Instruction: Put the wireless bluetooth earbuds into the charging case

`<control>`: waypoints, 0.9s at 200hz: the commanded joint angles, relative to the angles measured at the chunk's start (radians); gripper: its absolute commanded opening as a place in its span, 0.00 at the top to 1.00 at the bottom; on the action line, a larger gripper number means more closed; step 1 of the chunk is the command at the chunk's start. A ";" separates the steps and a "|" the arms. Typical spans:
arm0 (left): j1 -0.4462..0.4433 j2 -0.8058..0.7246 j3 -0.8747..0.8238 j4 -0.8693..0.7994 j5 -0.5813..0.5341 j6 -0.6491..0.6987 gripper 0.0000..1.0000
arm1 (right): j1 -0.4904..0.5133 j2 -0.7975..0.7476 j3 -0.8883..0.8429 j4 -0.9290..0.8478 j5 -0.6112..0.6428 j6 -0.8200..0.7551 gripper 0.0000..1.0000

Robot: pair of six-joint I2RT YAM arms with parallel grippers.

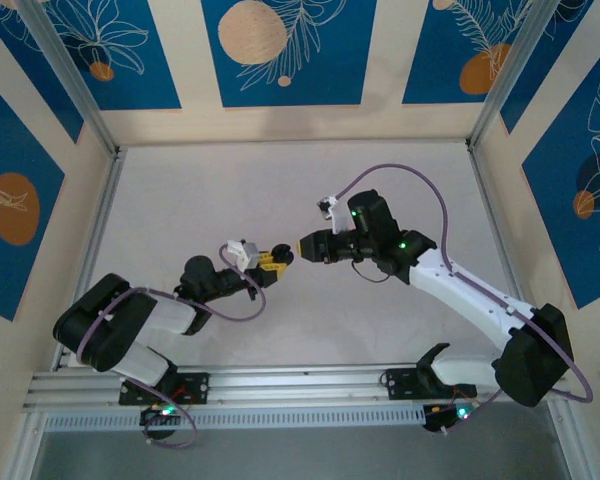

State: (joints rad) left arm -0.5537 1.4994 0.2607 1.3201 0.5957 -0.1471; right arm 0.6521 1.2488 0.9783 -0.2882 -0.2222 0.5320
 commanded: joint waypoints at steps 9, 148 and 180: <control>0.002 -0.024 -0.006 0.020 0.038 0.026 0.88 | 0.023 0.061 0.059 -0.114 -0.004 -0.010 0.58; 0.002 -0.087 -0.001 -0.054 0.007 0.031 0.88 | 0.020 0.146 0.093 -0.072 -0.020 -0.015 0.51; 0.035 -0.136 -0.006 -0.120 -0.064 -0.029 0.88 | 0.011 0.099 0.118 -0.098 -0.037 -0.026 0.50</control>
State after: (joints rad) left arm -0.5499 1.4128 0.2596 1.2396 0.5747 -0.1486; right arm 0.6758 1.3987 1.0496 -0.3733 -0.2230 0.5205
